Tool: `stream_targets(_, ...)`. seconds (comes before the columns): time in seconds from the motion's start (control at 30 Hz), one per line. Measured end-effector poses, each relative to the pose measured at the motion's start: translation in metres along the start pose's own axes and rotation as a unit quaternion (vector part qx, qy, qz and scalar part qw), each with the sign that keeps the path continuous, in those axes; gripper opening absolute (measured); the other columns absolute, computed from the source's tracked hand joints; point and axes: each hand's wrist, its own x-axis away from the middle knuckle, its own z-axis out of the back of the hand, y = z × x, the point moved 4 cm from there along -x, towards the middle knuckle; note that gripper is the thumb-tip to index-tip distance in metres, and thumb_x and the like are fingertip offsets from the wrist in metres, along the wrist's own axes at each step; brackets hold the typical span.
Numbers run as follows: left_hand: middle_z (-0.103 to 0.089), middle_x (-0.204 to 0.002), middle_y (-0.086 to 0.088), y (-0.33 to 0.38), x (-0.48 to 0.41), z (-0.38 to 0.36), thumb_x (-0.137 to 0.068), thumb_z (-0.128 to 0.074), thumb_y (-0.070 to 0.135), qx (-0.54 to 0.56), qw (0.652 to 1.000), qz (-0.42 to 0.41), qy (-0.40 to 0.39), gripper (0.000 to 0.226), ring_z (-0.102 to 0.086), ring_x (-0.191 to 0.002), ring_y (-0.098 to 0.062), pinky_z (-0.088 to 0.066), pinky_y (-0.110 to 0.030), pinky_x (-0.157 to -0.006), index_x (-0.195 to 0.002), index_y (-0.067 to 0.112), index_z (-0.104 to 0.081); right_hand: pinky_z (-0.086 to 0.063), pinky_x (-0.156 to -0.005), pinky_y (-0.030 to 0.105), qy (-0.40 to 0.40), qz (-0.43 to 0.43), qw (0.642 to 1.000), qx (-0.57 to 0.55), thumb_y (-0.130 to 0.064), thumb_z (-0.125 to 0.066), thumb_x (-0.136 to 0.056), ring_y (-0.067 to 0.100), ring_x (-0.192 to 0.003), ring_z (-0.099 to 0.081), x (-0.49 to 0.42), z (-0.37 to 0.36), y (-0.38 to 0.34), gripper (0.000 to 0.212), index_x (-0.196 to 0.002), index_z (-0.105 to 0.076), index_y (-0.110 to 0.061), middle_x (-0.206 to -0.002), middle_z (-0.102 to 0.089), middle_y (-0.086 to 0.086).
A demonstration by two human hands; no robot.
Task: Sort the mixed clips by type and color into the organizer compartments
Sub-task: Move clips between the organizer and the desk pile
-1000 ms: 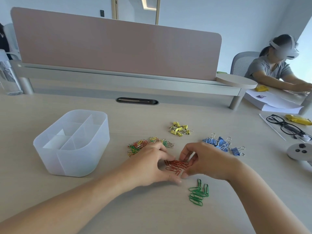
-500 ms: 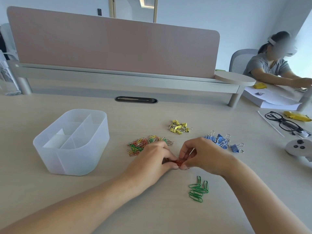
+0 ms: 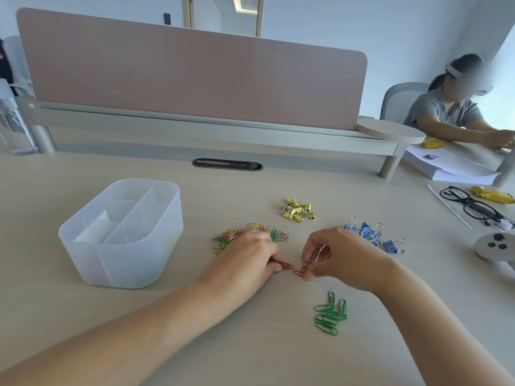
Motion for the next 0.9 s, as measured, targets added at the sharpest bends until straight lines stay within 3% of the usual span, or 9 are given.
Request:
stream_targets(0.17,-0.059,-0.101,0.002,0.005,-0.001,-0.002,-0.098,-0.055,0.030,-0.077,0.996,-0.041,-0.006,0.018,-0.047,-0.102,-0.014,-0.037,-0.024,-0.090,-0.104,0.017,-0.067,-0.048,-0.060,0.020,0.003,0.011,1.000,0.008,-0.018,-0.082,-0.073,0.001,-0.062,-0.058,-0.001,-0.004,-0.003,0.014,-0.075,-0.071,-0.025,-0.074,-0.070,-0.008)
stream_targets(0.27,-0.058,-0.080,0.005,0.008,-0.001,-0.005,-0.088,-0.069,0.026,-0.172,0.980,-0.101,-0.003,0.009,-0.054,-0.084,-0.015,-0.042,-0.022,-0.073,-0.082,0.020,-0.068,-0.047,-0.060,0.018,0.009,0.019,0.999,0.026,-0.013,-0.077,-0.076,0.004,-0.065,-0.059,-0.001,-0.005,-0.006,0.016,-0.072,-0.070,-0.027,-0.072,-0.069,-0.008)
stream_targets(0.33,-0.055,-0.067,0.009,0.010,0.000,-0.006,-0.075,-0.082,0.026,-0.197,0.975,-0.105,-0.022,0.018,-0.054,-0.071,-0.012,-0.042,-0.019,-0.062,-0.067,0.025,-0.066,-0.045,-0.058,0.015,0.009,0.020,0.999,0.035,-0.010,-0.074,-0.078,0.001,-0.062,-0.057,-0.001,-0.006,-0.007,0.019,-0.072,-0.070,-0.027,-0.070,-0.069,-0.008)
stream_targets(0.47,-0.052,-0.060,0.013,0.015,0.000,-0.008,-0.057,-0.091,0.024,-0.281,0.950,-0.123,-0.062,0.029,-0.052,-0.063,-0.008,-0.035,-0.025,-0.069,-0.056,0.028,-0.063,-0.047,-0.058,0.017,0.002,0.021,0.998,0.064,-0.002,-0.061,-0.079,0.003,-0.063,-0.059,0.000,-0.007,-0.010,0.028,-0.072,-0.067,-0.029,-0.072,-0.070,-0.007)
stream_targets(0.63,-0.054,-0.066,0.007,0.015,0.004,0.003,-0.064,-0.085,0.012,-0.262,0.956,-0.126,-0.035,0.027,-0.056,-0.066,-0.014,-0.033,-0.026,-0.069,-0.063,0.022,-0.060,-0.048,-0.075,0.022,-0.013,0.046,0.980,0.192,-0.002,-0.048,-0.088,0.009,-0.092,-0.060,0.002,-0.010,-0.024,0.031,-0.097,-0.066,-0.025,-0.099,-0.068,-0.010)
stream_targets(0.9,-0.050,-0.057,0.005,0.022,0.001,0.001,-0.041,-0.086,0.010,-0.376,0.921,-0.087,-0.045,0.033,-0.050,-0.056,-0.012,-0.029,-0.025,-0.060,-0.052,0.021,-0.057,-0.039,-0.075,0.024,0.000,0.066,0.960,0.273,0.003,-0.042,-0.087,0.017,-0.104,-0.055,0.002,-0.019,-0.028,0.036,-0.112,-0.057,-0.018,-0.114,-0.057,-0.001)
